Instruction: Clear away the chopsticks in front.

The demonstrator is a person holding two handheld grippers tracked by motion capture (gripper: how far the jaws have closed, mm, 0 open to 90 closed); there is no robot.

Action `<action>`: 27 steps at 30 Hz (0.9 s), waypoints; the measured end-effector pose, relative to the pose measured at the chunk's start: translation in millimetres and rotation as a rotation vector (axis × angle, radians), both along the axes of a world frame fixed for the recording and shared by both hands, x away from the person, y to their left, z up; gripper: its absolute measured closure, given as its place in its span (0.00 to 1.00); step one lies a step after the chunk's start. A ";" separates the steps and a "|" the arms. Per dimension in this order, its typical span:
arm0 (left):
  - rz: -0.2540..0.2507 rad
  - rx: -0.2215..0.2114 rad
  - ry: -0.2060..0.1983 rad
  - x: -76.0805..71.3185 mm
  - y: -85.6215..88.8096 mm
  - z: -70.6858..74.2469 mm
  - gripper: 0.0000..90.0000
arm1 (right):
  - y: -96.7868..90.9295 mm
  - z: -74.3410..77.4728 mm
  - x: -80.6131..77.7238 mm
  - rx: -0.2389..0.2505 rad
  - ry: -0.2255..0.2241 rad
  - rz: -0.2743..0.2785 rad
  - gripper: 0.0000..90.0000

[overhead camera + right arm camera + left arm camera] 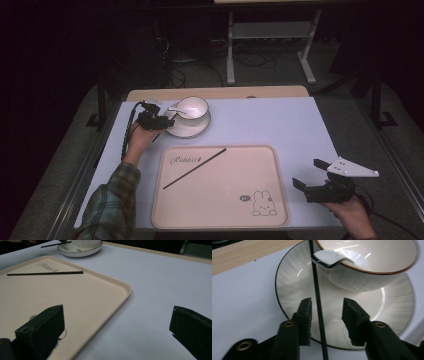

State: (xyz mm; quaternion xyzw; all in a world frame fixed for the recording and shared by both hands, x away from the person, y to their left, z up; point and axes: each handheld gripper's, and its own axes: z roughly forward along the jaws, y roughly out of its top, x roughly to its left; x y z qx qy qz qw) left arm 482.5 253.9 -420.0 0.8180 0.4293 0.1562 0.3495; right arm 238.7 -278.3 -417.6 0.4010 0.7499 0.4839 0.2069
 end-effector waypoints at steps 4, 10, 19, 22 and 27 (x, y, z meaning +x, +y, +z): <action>0.013 -0.002 -0.012 4.4 -3.1 -6.7 0.79 | -1.4 -0.2 -0.5 0.000 0.001 -0.002 0.00; 0.020 0.010 -0.012 5.9 -3.3 -9.9 0.92 | -1.9 0.1 -0.7 0.002 -0.002 -0.002 0.00; 0.047 0.012 -0.007 5.7 0.4 -7.4 0.94 | -1.3 0.1 -0.6 0.003 0.000 0.000 0.00; 0.048 0.004 -0.007 4.5 3.5 -4.1 0.94 | -1.4 -0.1 -0.4 0.004 0.002 0.000 0.00; 0.062 -0.019 0.010 -1.9 12.5 4.2 0.94 | -1.4 0.1 -0.3 0.004 0.001 -0.002 0.00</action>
